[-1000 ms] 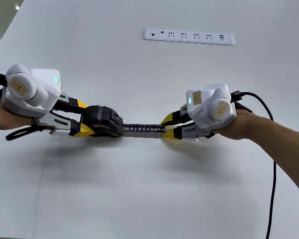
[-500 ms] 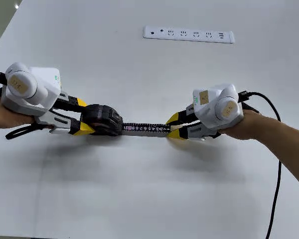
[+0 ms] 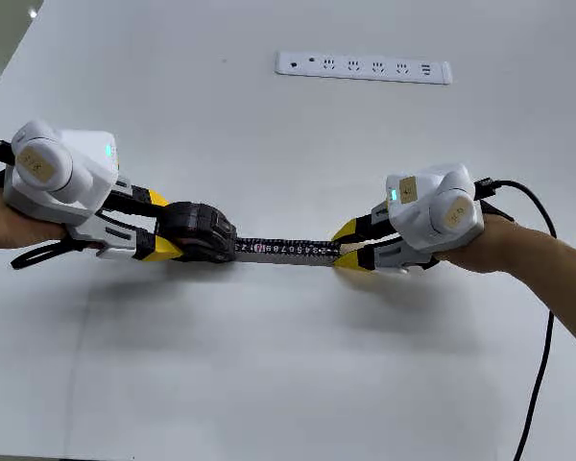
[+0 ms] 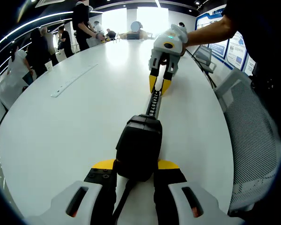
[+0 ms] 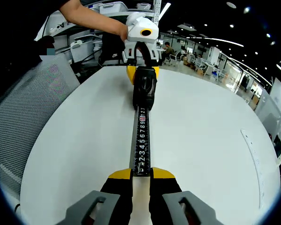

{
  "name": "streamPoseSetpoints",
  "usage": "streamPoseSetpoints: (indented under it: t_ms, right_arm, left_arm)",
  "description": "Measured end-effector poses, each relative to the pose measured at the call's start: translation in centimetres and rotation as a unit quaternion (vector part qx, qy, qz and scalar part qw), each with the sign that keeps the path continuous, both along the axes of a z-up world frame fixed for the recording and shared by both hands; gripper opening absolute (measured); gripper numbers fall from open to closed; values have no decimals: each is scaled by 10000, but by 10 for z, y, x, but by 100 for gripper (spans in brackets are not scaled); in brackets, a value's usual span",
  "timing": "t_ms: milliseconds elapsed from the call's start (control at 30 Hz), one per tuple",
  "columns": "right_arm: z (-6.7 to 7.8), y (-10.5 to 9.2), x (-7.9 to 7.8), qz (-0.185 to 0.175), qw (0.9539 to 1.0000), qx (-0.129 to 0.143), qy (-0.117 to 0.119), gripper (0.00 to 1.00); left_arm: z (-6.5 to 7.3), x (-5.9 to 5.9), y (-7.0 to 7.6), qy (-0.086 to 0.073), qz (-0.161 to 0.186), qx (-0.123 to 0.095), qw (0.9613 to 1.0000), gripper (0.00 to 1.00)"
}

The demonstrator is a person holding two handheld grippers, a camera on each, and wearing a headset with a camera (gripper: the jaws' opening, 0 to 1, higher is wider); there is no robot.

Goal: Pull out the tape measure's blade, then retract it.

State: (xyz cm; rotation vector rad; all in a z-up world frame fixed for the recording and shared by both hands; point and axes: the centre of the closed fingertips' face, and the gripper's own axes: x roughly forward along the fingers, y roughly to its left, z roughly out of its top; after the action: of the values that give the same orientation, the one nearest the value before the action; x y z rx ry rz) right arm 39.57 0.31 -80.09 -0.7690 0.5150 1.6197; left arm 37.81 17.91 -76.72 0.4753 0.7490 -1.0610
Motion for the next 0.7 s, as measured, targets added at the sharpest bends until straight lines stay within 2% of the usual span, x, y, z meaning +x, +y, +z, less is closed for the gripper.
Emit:
streamPoseSetpoints:
  t_ms: [700]
  right_arm:
    - [-3,-27,7,-148,9999,-84,17,10]
  left_arm:
    - [-1,1,0,-18,-26,10,10000,25]
